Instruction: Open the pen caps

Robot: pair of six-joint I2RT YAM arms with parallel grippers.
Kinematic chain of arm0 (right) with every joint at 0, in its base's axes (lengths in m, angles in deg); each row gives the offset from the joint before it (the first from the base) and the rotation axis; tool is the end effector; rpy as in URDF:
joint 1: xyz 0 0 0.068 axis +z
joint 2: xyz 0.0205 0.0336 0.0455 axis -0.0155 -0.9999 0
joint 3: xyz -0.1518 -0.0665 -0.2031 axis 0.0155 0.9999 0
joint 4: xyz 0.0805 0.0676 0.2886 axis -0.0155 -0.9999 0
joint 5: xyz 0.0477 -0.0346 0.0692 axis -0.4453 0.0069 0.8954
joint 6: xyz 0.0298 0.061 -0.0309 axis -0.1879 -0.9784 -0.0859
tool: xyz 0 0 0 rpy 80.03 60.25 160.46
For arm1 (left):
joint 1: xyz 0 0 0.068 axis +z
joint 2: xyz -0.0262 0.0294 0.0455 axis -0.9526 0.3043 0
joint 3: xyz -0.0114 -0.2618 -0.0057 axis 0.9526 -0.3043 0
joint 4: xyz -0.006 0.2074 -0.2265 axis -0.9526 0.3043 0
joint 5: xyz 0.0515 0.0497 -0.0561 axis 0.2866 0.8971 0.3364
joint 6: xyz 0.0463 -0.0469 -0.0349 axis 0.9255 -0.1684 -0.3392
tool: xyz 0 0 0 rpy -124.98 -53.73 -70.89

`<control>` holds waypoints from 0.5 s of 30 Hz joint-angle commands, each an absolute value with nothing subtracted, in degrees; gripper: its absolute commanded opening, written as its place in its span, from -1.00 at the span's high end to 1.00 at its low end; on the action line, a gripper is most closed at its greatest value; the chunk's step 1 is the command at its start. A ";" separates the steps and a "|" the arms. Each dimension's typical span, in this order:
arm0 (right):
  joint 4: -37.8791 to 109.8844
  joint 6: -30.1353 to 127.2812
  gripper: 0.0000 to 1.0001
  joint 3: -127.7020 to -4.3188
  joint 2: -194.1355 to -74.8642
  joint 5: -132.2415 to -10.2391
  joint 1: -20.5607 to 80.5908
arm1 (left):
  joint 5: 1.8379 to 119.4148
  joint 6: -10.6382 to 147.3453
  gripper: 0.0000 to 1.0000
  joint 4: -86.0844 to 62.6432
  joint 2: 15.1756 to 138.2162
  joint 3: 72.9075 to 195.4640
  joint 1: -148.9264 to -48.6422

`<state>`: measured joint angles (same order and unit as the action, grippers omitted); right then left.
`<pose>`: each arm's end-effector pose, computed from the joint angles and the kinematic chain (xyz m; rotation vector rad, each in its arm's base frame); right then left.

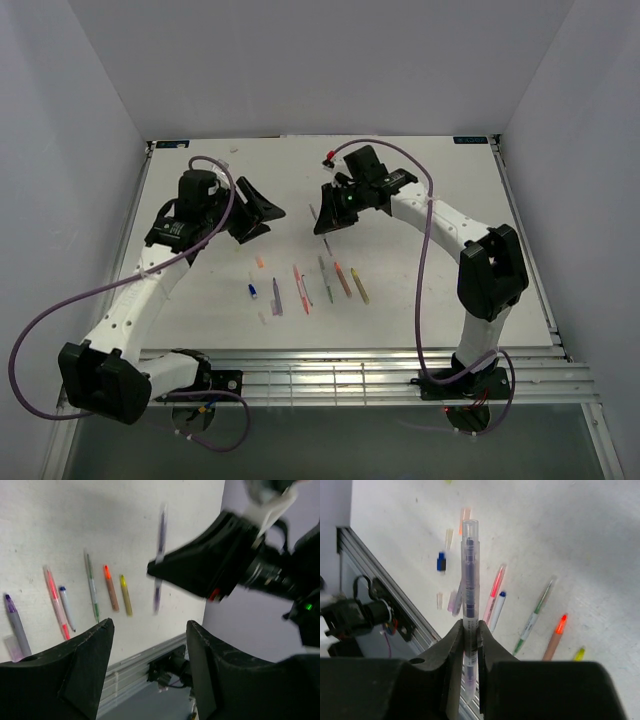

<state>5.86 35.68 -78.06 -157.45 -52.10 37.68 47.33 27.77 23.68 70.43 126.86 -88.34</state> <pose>0.3579 0.3030 0.2388 -0.6064 2.4526 0.9956 0.3124 -0.1138 0.3069 -0.5259 2.3332 -1.0326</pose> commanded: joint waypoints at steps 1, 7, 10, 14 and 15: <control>6.71 28.76 0.85 -84.85 -159.67 -48.30 34.38 | 40.44 27.92 -0.39 18.71 65.91 119.52 -89.59; 16.45 17.61 0.85 -85.49 -159.42 -40.57 34.20 | 36.63 25.53 -0.57 7.00 65.53 114.66 -95.48; 21.55 13.39 0.85 -82.50 -158.36 -37.67 34.20 | 36.54 25.62 -0.64 4.98 67.11 115.98 -97.33; 26.13 9.17 0.85 -80.47 -157.05 -36.17 34.64 | 37.24 25.35 -0.65 3.48 69.92 117.38 -98.04; 26.84 8.55 0.85 -79.77 -156.61 -35.91 34.64 | 37.86 25.53 -0.65 3.48 70.19 117.65 -98.04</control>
